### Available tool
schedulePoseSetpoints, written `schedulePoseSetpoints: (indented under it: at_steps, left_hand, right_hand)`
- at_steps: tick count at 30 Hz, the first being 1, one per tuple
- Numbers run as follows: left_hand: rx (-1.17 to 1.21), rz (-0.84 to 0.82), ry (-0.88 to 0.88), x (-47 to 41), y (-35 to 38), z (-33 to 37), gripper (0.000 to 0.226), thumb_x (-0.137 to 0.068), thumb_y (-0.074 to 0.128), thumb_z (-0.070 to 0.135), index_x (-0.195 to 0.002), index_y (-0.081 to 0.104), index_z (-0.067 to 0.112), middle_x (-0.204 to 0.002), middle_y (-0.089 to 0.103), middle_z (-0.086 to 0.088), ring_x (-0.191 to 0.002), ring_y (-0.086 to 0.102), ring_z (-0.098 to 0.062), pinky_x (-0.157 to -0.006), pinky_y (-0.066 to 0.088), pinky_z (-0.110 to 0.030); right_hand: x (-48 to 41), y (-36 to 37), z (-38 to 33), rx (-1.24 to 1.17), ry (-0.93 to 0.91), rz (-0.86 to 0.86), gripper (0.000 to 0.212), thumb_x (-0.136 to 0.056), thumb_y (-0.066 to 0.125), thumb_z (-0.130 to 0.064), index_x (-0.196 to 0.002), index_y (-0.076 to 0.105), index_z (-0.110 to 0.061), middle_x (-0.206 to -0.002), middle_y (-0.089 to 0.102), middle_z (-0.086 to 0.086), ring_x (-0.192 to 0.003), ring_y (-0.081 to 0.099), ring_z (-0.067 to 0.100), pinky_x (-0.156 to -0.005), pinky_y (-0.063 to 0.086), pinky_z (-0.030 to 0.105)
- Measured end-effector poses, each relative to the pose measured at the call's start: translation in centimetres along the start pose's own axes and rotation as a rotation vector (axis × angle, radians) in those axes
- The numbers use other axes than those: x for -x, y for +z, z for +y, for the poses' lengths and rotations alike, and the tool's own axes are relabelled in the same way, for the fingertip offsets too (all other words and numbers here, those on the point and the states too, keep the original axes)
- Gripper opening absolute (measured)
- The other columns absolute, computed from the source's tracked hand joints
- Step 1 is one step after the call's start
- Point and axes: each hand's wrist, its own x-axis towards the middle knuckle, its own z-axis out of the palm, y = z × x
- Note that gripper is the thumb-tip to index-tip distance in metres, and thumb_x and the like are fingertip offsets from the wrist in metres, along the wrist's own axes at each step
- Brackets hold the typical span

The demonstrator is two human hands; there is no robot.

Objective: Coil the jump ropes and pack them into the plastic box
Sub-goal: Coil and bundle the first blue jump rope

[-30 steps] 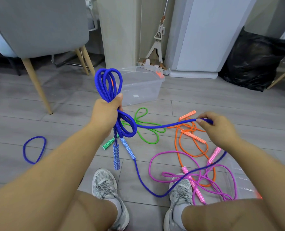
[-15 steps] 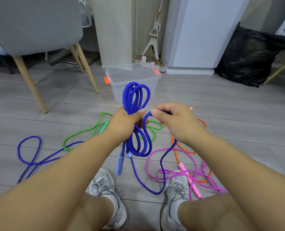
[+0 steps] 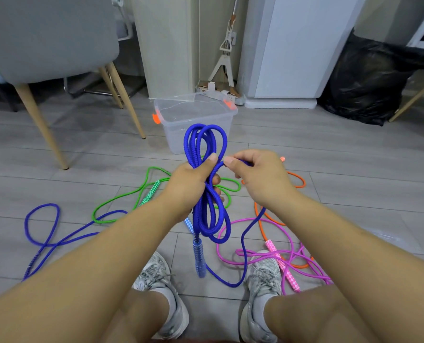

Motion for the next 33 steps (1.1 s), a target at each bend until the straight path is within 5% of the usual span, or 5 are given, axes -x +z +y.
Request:
schedulePoseSetpoints:
  at_steps: [15,19,23,30,33]
  left_hand:
    - [-0.258,-0.143,0.087,0.0,-0.3,-0.4,0.023,-0.081,0.07,0.019,-0.084,0.051,0.008,-0.074,0.042,-0.014,-0.049,0.054,-0.015,-0.052,0.048,-0.026]
    - [-0.254,-0.056,0.095,-0.7,-0.9,-0.7,0.027,-0.085,0.066,0.016,-0.068,0.045,0.01,-0.063,0.04,-0.009,-0.047,0.048,-0.016,-0.058,0.043,-0.033]
    - [-0.133,0.033,0.106,-1.2,-1.9,-0.2,0.038,-0.087,0.063,0.015,-0.052,0.046,0.019,-0.052,0.042,0.002,-0.046,0.046,-0.015,-0.064,0.042,-0.039]
    - [0.091,0.25,0.165,-1.2,-4.6,2.4,0.029,-0.092,0.057,0.016,-0.067,0.043,0.014,-0.05,0.04,0.003,-0.044,0.044,-0.013,-0.046,0.039,-0.021]
    - [0.051,0.241,0.15,-1.1,-4.7,2.1,0.03,-0.09,0.06,0.021,-0.066,0.044,0.016,-0.052,0.04,0.002,-0.049,0.041,-0.016,-0.048,0.038,-0.026]
  right_hand:
    - [-0.5,-1.5,-0.3,0.003,-0.054,0.128,0.013,-0.09,0.059,-0.027,-0.079,0.063,-0.021,-0.061,0.054,-0.008,-0.056,0.048,0.003,-0.051,0.037,0.005]
    - [-0.6,-1.7,0.3,-0.005,-0.071,0.024,0.012,-0.087,0.063,-0.022,-0.076,0.063,-0.028,-0.065,0.059,-0.007,-0.064,0.056,0.005,-0.063,0.044,0.012]
    - [-0.3,-3.2,1.7,0.054,-0.034,-0.08,0.006,-0.087,0.063,-0.022,-0.083,0.065,-0.017,-0.061,0.06,-0.004,-0.045,0.048,-0.002,-0.048,0.035,0.009]
    - [-0.1,-6.5,5.0,0.237,-0.01,-0.087,0.015,-0.093,0.054,-0.023,-0.084,0.065,-0.022,-0.063,0.055,-0.005,-0.055,0.047,0.001,-0.059,0.037,0.021]
    - [0.0,-5.4,4.7,0.206,-0.109,-0.02,0.019,-0.093,0.052,-0.011,-0.092,0.063,-0.026,-0.073,0.052,-0.004,-0.066,0.048,0.0,-0.066,0.036,0.011]
